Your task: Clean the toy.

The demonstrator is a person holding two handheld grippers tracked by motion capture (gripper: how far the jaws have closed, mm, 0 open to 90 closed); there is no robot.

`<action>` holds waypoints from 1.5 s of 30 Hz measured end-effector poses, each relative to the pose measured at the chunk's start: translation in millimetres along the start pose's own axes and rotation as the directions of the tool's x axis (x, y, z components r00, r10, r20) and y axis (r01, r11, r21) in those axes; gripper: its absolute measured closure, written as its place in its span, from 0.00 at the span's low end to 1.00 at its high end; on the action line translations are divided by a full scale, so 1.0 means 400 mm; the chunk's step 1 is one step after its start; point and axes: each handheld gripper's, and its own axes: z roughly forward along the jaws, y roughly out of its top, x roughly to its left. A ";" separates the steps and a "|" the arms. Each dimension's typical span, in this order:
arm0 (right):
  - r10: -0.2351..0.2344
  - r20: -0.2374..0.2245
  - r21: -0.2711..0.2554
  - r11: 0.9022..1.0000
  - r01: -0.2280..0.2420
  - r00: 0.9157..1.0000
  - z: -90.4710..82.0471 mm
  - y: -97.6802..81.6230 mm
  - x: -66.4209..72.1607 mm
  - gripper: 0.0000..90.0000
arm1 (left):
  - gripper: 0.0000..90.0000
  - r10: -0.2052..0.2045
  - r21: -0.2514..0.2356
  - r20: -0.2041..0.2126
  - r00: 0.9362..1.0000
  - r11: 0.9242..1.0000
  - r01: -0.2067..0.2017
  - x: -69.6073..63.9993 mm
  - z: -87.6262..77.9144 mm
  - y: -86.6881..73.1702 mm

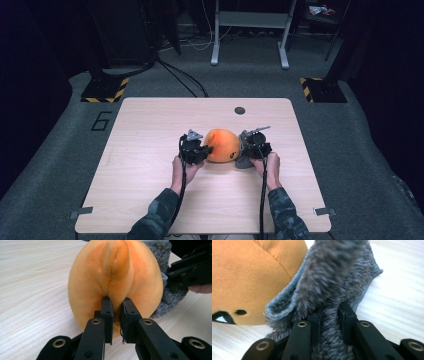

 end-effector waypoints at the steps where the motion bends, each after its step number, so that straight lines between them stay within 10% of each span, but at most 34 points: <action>1: 0.005 0.000 -0.009 1.000 -0.005 1.000 -0.010 0.004 0.002 0.83 | 0.91 0.000 0.001 -0.003 1.000 1.000 0.000 0.000 0.000 0.000; 14: -0.113 -0.084 -0.242 0.966 0.090 0.990 -0.199 0.102 0.094 0.83 | 0.90 0.011 0.002 -0.006 1.000 1.000 -0.011 -0.004 0.000 0.003; 20: -0.189 -0.118 -0.252 0.955 0.155 0.975 -0.186 0.125 0.142 0.83 | 0.90 0.030 0.001 -0.001 1.000 1.000 -0.030 -0.013 0.001 0.007; 45: -0.065 -0.009 -0.071 0.995 0.064 0.998 -0.078 0.037 0.047 0.83 | 0.90 0.020 -0.006 0.002 1.000 1.000 -0.020 -0.009 0.006 0.002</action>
